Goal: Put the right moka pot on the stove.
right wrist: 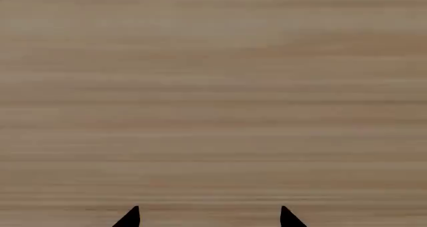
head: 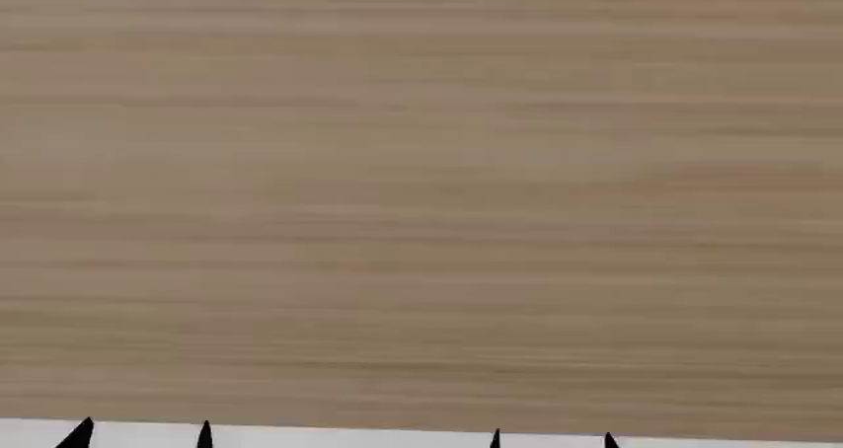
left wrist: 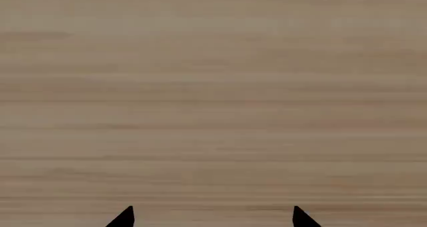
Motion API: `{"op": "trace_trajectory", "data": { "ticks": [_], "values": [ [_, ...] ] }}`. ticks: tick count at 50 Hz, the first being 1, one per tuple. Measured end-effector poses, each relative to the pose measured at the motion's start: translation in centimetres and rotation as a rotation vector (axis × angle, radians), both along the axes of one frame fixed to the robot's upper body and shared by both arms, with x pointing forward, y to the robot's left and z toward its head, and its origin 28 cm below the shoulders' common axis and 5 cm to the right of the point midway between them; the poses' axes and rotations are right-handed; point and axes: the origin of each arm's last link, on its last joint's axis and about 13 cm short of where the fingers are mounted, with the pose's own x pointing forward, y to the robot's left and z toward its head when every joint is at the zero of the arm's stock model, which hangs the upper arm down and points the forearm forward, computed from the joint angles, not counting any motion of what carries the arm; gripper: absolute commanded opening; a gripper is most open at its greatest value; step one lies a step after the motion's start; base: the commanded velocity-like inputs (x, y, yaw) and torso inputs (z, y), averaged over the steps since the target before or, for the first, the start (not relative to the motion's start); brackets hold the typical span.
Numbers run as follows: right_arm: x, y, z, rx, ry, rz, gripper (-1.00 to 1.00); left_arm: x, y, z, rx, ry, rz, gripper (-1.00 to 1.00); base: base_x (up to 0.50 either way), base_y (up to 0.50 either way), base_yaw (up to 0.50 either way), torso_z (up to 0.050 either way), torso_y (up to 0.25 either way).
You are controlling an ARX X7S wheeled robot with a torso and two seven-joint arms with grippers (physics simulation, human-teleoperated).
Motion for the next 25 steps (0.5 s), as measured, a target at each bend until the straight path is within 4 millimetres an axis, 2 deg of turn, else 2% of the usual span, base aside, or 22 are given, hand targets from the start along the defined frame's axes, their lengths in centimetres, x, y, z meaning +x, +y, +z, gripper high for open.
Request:
{"op": "trace_trajectory", "data": {
  "ticks": [9,13,25],
  "values": [
    [-0.23,0.12,-0.16,0.005,0.004,0.01,1.0,0.13,-0.13,0.07,-0.007,-0.002,-0.006,1.0,0.0,0.0,0.0,0.0,0.0],
    [-0.24,0.03,-0.14,0.007,0.003,0.006,1.0,0.03,-0.07,0.06,-0.007,-0.001,-0.008,1.0,0.0,0.0,0.0,0.02,0.0],
    [-0.28,-0.21,-0.07,0.022,-0.004,0.0,1.0,-0.11,-0.04,0.06,-0.007,-0.009,-0.014,1.0,0.0,0.0,0.0,0.044,0.045]
  ]
}}
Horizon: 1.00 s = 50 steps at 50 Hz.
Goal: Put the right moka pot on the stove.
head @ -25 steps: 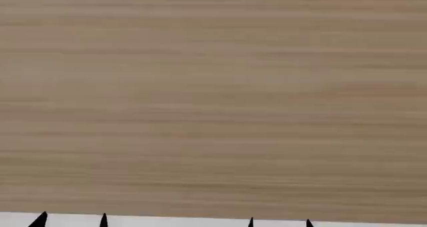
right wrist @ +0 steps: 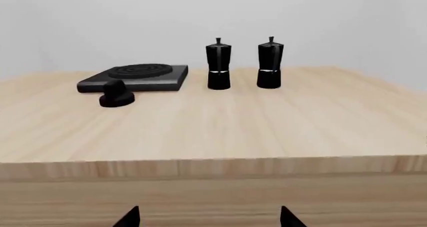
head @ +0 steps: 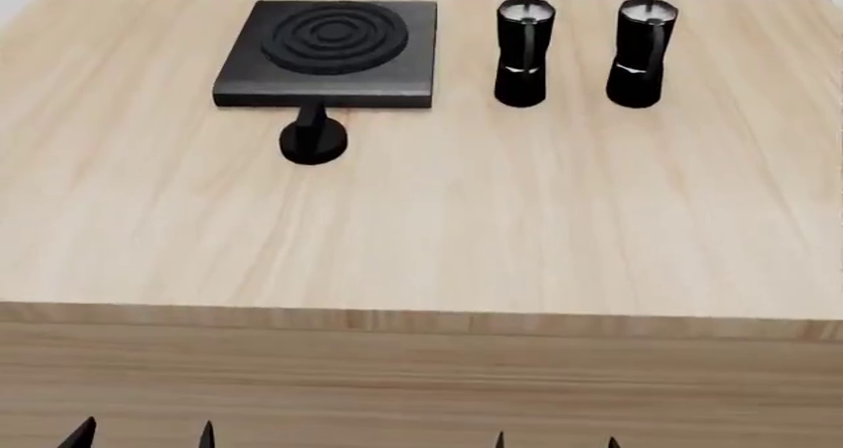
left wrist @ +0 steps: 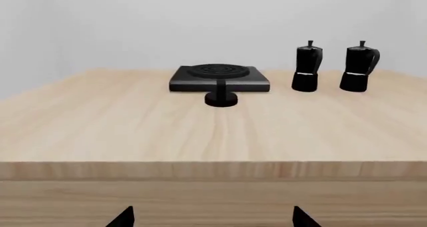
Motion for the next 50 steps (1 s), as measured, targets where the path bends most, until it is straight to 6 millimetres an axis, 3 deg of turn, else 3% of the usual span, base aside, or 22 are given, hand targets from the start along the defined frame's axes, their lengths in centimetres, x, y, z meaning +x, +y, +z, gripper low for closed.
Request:
{"op": "trace_trajectory", "data": {
  "ticks": [26,50],
  "values": [
    [0.06,-0.17,0.02,-0.002,0.001,-0.003,1.0,-0.04,0.05,0.09,-0.014,-0.006,-0.01,1.0,0.0,0.0,0.0,0.05,0.05],
    [0.25,-0.04,-0.23,-0.022,0.009,-0.002,1.0,0.01,0.06,0.06,-0.013,-0.006,-0.003,1.0,0.08,0.0,0.0,0.0,0.0]
  ]
}}
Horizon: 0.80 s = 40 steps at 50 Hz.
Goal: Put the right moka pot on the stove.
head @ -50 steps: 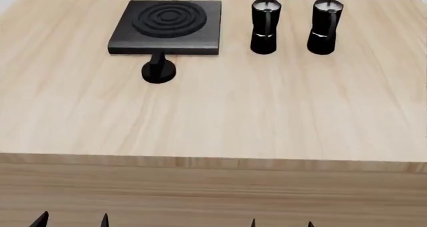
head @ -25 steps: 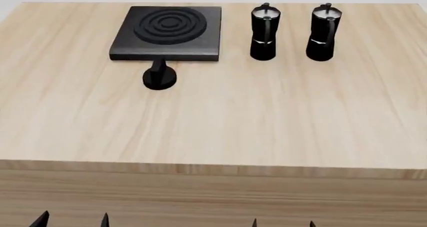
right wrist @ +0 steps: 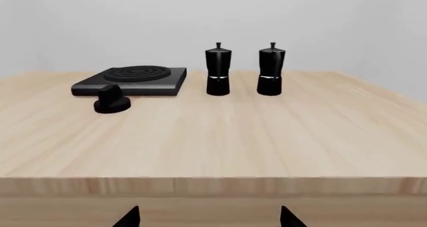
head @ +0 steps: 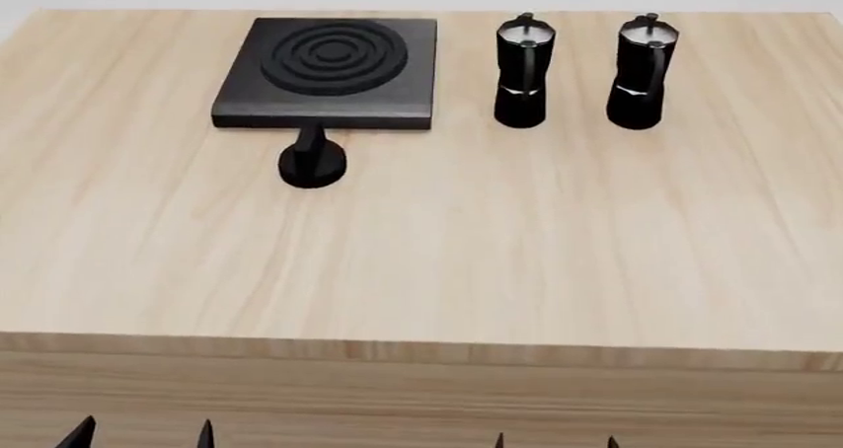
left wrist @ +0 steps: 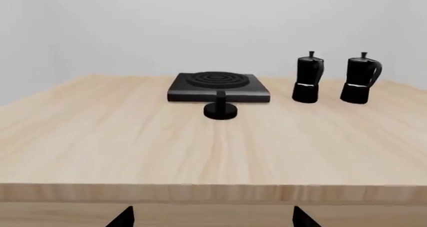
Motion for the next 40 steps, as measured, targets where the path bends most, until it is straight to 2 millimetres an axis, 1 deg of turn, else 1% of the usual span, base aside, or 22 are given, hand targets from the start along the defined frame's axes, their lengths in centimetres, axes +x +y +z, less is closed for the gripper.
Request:
{"op": "trace_trajectory", "data": {
  "ticks": [40],
  "values": [
    [0.19,0.02,-0.2,-0.017,-0.006,-0.009,1.0,0.08,-0.07,-0.11,0.014,-0.002,0.021,1.0,0.15,0.01,0.0,0.0,0.0]
  ]
}}
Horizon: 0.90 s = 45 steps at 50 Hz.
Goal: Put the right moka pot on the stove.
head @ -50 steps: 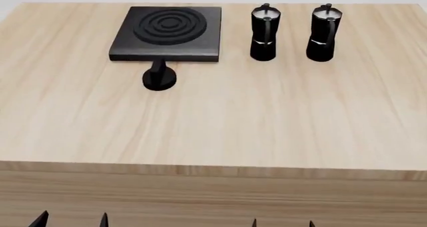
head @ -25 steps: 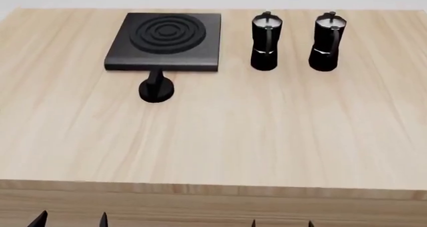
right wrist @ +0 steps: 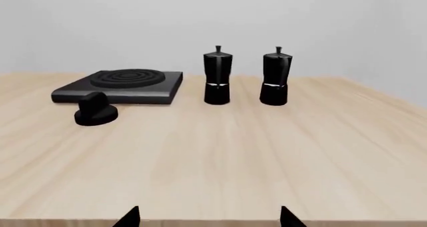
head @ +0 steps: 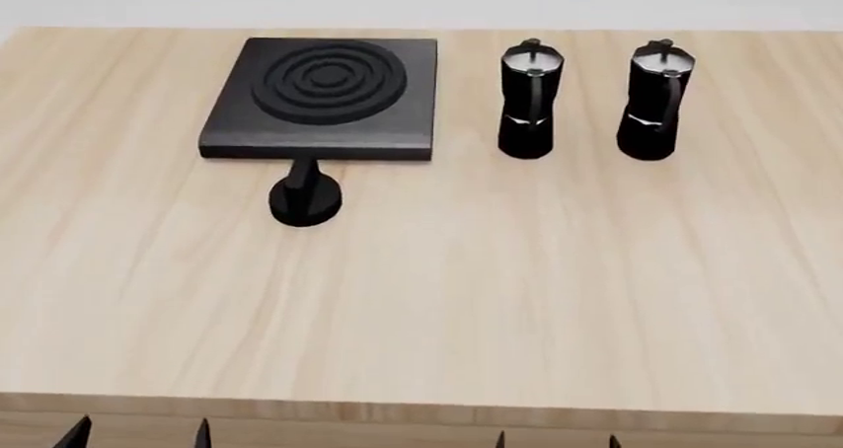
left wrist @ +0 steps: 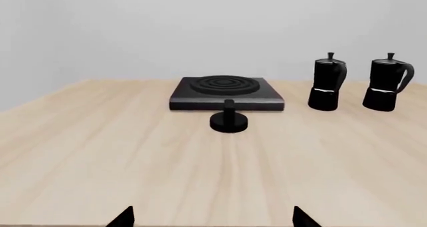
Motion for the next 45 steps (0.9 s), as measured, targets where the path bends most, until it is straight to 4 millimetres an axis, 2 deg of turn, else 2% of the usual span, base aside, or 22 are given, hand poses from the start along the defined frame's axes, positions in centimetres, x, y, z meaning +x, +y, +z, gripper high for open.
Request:
{"op": "trace_trajectory", "data": {
  "ticks": [45],
  "values": [
    [0.09,0.11,-0.42,-0.007,0.0,0.005,1.0,0.03,-0.02,-0.03,0.002,-0.002,0.005,1.0,0.13,0.05,0.0,0.0,0.0]
  ]
}}
